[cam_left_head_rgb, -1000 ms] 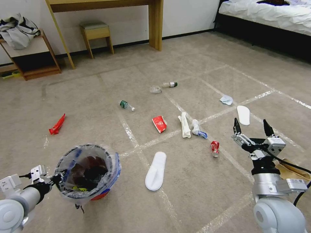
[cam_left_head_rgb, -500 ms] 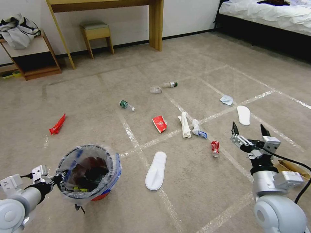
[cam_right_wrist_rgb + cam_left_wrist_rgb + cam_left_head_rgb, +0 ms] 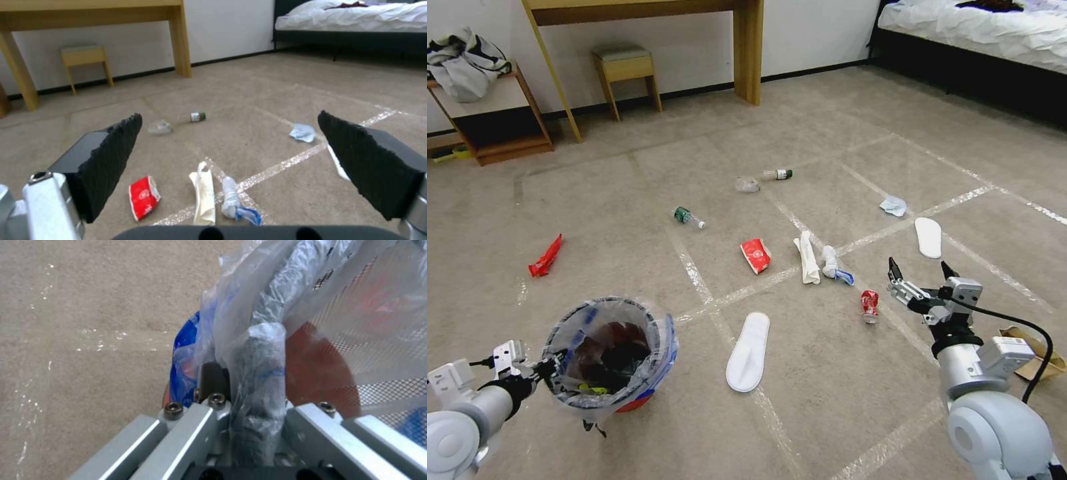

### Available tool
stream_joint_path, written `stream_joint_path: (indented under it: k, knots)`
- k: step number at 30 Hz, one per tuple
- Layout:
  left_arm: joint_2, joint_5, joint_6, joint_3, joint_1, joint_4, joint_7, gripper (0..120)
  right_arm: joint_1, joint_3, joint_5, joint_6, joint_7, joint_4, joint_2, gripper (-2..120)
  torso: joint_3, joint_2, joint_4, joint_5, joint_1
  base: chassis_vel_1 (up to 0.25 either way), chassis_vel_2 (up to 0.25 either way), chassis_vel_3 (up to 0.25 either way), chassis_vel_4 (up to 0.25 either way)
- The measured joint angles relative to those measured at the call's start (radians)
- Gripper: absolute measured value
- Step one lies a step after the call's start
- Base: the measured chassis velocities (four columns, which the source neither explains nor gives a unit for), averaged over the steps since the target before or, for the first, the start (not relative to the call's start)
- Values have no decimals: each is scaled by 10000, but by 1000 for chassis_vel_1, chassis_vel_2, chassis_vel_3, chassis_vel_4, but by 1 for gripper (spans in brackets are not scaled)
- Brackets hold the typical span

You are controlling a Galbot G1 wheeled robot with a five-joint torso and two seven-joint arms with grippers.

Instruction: Pick up the trash bin and place the garbage on the floor into it.

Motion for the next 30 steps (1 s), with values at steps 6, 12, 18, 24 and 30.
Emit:
stream_joint_path:
  k: [6, 12, 18, 24, 30]
  knots:
    - [-34, 3, -1, -114, 106, -22, -5, 1, -27, -31, 61, -87, 54, 55, -183, 100, 0, 0, -1, -1, -1, 0, 0, 0, 0]
    - [-43, 12, 1, -191, 231, -60, -4, 1, 37, -364, 836, -968, 761, 134, -440, 100, 0, 0, 0, -1, -1, 0, 0, 0, 0]
    - [-27, 33, 1, -123, 224, -58, -8, 1, 357, -913, 2718, -2467, 2055, 21, -832, 100, 0, 0, -1, -1, 0, 0, 0, 0, 0]
    - [-108, 84, 1, -158, 256, -70, -51, 1, 975, -1832, 4444, -3398, 2983, -517, -1096, 100, 0, 0, 0, 1, -1, 0, 0, 0, 0]
    - [-253, 213, 2, -182, 338, -116, -103, 1, 2012, -3030, 5941, -4044, 3727, -1416, -1219, 100, 0, -1, 0, 0, 0, 0, 0, 0, 0]
